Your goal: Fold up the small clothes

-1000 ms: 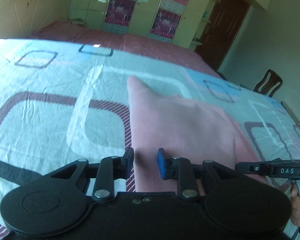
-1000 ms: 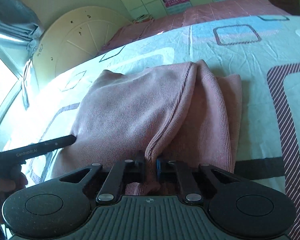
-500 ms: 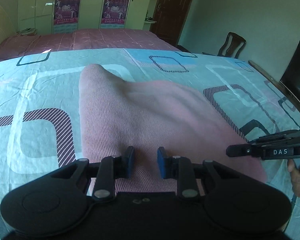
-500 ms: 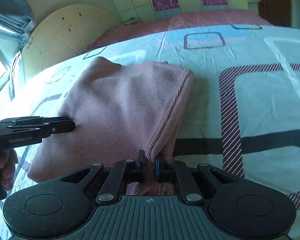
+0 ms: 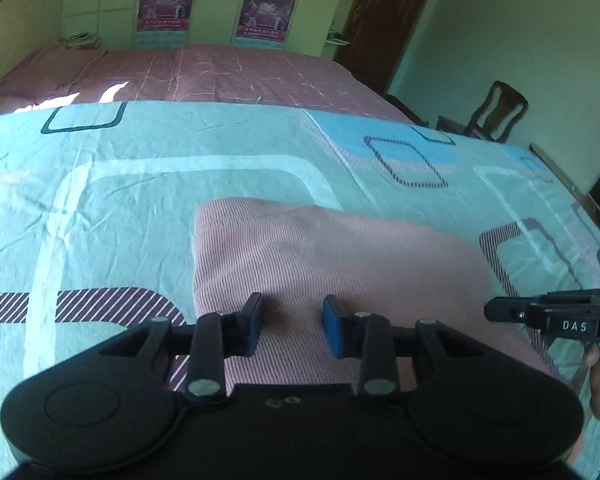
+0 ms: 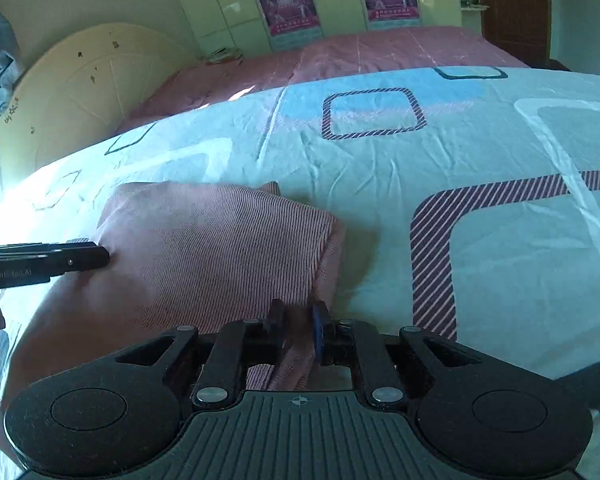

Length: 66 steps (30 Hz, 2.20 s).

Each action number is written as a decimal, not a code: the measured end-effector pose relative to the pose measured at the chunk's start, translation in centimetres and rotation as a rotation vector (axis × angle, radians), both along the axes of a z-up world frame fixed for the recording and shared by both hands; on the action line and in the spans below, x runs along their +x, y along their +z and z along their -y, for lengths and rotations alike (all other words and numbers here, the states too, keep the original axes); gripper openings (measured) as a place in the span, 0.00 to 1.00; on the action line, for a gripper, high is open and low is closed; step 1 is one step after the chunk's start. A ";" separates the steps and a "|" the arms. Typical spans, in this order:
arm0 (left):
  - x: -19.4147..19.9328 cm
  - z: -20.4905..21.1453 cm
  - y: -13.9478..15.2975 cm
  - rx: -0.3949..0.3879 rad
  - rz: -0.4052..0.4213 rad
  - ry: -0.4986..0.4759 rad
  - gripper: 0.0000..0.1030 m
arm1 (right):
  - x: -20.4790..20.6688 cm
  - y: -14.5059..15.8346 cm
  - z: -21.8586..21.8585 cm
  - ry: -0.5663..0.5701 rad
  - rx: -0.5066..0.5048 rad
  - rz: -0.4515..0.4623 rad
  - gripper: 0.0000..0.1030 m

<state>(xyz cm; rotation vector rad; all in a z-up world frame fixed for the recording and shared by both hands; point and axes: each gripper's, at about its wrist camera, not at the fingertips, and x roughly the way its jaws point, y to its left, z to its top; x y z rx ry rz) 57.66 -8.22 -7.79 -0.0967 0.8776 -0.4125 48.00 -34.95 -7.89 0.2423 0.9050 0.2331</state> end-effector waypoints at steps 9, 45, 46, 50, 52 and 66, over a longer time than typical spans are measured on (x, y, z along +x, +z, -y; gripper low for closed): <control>2.9 1.3 -1.6 0.089 -0.006 -0.010 0.34 | 3.5 -0.7 -2.4 0.093 -0.118 0.042 0.11; -19.2 -3.0 -0.5 0.098 0.001 0.021 0.46 | -15.6 0.1 -4.6 0.161 -0.245 0.062 0.20; -19.2 -3.0 -0.1 0.108 0.014 0.022 0.51 | -15.7 0.5 -4.5 0.148 -0.234 0.062 0.20; -19.4 -3.6 0.6 0.123 0.038 0.055 0.64 | -16.8 2.5 -4.8 0.143 -0.227 0.164 0.20; -19.3 -3.8 0.5 0.123 0.033 0.070 0.65 | -16.8 2.7 -4.8 0.140 -0.215 0.181 0.20; -18.4 -4.0 1.8 0.100 0.071 0.101 0.71 | -15.5 3.1 -1.9 0.050 -0.110 0.132 0.46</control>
